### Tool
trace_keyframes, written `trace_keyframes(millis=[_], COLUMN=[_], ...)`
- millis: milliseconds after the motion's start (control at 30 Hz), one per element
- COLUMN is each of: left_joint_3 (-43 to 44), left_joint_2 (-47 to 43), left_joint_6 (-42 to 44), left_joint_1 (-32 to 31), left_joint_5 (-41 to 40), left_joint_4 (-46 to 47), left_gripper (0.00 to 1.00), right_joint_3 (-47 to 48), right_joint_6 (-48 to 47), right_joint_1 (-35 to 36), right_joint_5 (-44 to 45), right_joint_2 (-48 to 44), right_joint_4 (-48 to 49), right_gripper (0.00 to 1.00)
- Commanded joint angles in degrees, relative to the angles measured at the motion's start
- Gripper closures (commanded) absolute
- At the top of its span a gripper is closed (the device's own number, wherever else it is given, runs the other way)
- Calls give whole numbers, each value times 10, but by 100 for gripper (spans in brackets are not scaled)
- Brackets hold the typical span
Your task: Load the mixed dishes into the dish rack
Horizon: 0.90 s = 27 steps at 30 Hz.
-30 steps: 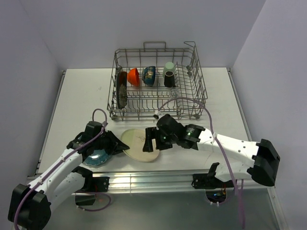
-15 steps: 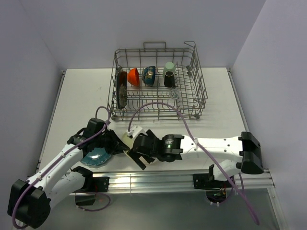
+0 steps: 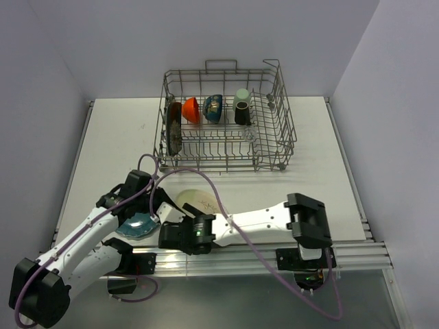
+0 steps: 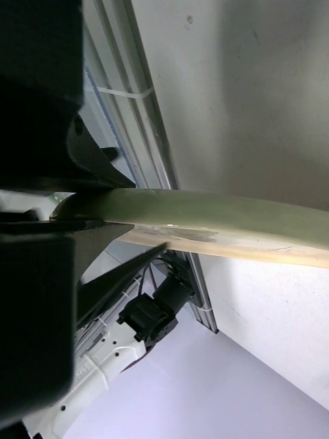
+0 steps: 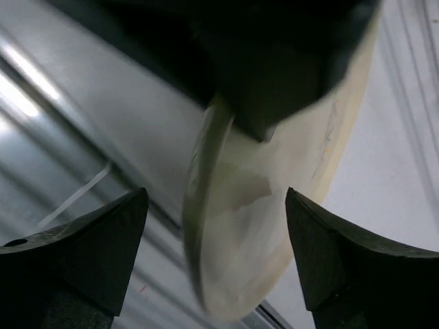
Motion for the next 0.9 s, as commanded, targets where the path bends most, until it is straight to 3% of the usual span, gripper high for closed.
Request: trace_keyframes(millis=[0, 100, 133, 200, 233, 367, 400, 467, 500, 567, 700, 867], left_joint_3=[34, 29, 25, 23, 20, 14, 14, 23, 39, 61, 201, 358], left_joint_2=[-28, -40, -44, -51, -53, -60, -62, -66, -74, -83, -102, -96], left_joint_6=[-19, -24, -26, -30, -30, -42, -45, -53, -53, -43, 5, 43], left_joint_1=[-7, -8, -8, -9, -8, -8, -9, -9, -9, -8, -7, -7], left_joint_5=[44, 45, 46, 46, 46, 46, 48, 40, 25, 8, -103, -299], left_joint_4=[14, 11, 12, 11, 12, 27, 35, 46, 45, 44, -62, -181], left_gripper=[100, 100, 100, 100, 100, 100, 93, 59, 26, 3, 1, 1], right_joint_3=[31, 34, 31, 26, 18, -2, -2, -2, -2, -3, -2, 47], right_joint_6=[29, 40, 45, 49, 49, 53, 59, 68, 78, 92, 122, 129], right_joint_1=[-2, -2, -2, 0, 1, 6, 7, 8, 9, 9, 9, 0], right_joint_5=[133, 168, 188, 201, 212, 216, 211, 196, 191, 180, 144, 126], right_joint_2=[43, 60, 60, 51, 39, 2, -3, -26, -33, -68, -142, -248], right_joint_4=[-33, -36, -40, -44, -43, -45, -53, -64, -77, -90, -122, -143], right_gripper=[14, 33, 54, 77, 100, 100, 100, 100, 100, 100, 100, 100])
